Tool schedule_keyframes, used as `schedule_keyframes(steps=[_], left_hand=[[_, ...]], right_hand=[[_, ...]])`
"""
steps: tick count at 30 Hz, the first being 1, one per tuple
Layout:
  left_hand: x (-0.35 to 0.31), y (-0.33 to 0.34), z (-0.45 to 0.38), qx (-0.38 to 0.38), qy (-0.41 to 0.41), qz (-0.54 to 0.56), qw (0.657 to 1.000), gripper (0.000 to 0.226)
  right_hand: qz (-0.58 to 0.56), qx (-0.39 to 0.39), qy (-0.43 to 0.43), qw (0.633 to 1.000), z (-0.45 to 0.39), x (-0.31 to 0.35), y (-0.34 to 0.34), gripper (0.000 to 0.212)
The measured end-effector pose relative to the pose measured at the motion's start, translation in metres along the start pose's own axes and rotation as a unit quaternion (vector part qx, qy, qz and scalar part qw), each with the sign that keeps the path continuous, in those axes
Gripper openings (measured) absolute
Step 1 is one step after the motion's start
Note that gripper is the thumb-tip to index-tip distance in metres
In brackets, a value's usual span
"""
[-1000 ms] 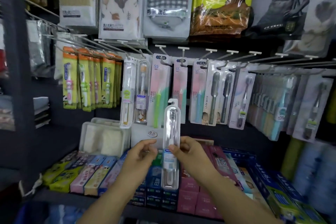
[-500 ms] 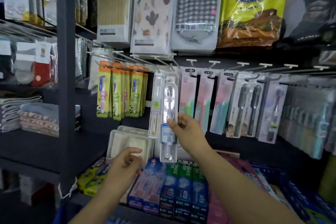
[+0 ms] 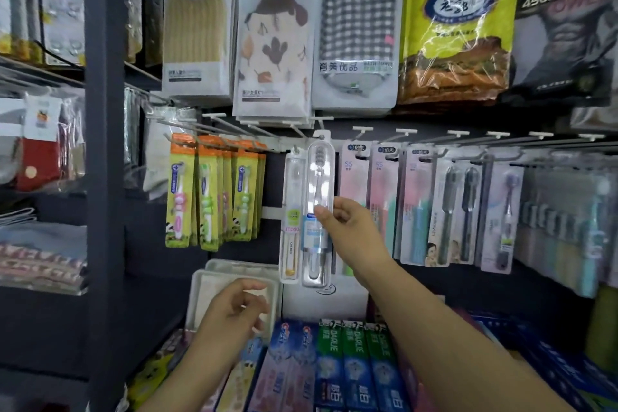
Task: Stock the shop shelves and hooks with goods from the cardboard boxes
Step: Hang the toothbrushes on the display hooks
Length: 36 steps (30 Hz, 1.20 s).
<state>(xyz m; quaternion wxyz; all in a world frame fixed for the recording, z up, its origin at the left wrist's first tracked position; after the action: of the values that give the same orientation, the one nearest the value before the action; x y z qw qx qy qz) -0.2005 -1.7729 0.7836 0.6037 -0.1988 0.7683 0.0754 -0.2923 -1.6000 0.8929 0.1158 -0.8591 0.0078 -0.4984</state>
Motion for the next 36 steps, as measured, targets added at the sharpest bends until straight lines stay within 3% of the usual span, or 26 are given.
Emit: schedule_keyframes(steps=[4,7,11,15,18,21,24,29,36], left_hand=[[0.0,0.003,-0.001,0.01,-0.002,0.009,1.0,0.018],[0.002,0.005,0.0,0.015,-0.004,0.003,1.0,0.018],[0.004,0.006,0.004,0.018,-0.008,0.001,1.0,0.018],[0.011,0.008,0.008,0.012,-0.022,0.013,1.0,0.019],[0.013,0.01,0.013,0.01,-0.022,0.02,1.0,0.02],[0.017,0.012,0.019,0.01,-0.022,0.023,0.999,0.021],[0.024,0.015,0.023,0.013,-0.025,0.014,1.0,0.021],[0.034,0.029,0.035,0.033,-0.022,0.007,0.999,0.02],[0.07,0.087,0.09,0.119,-0.029,-0.004,0.993,0.018]], right_hand=[[0.002,-0.011,0.022,1.0,-0.002,-0.001,-0.002,0.061],[0.02,0.008,0.03,0.999,0.002,-0.002,0.0,0.031],[0.052,-0.007,0.043,0.998,0.0,-0.006,0.0,0.039],[0.1,-0.031,0.018,0.994,-0.004,-0.01,0.001,0.019],[0.124,-0.043,0.016,0.991,0.001,-0.017,0.003,0.028],[0.11,-0.033,0.03,0.993,0.01,-0.032,0.009,0.022],[0.097,-0.033,0.047,0.994,0.022,-0.047,0.01,0.036],[0.115,-0.042,0.047,0.991,0.056,-0.063,-0.003,0.04],[0.084,-0.049,0.07,0.993,0.174,-0.11,-0.069,0.021]])
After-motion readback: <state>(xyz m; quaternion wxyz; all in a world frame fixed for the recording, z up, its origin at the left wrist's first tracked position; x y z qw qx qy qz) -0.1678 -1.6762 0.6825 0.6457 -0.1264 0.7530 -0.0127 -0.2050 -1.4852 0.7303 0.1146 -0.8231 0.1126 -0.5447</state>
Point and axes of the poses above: each hand's wrist, its own z-axis away from the middle knuckle, its own y-axis out of the palm, x = y × z, the point moved 10 cm from there along -z, towards the middle knuckle, and after that the axes turned 1 degree about -z, right-handed, at the moved point
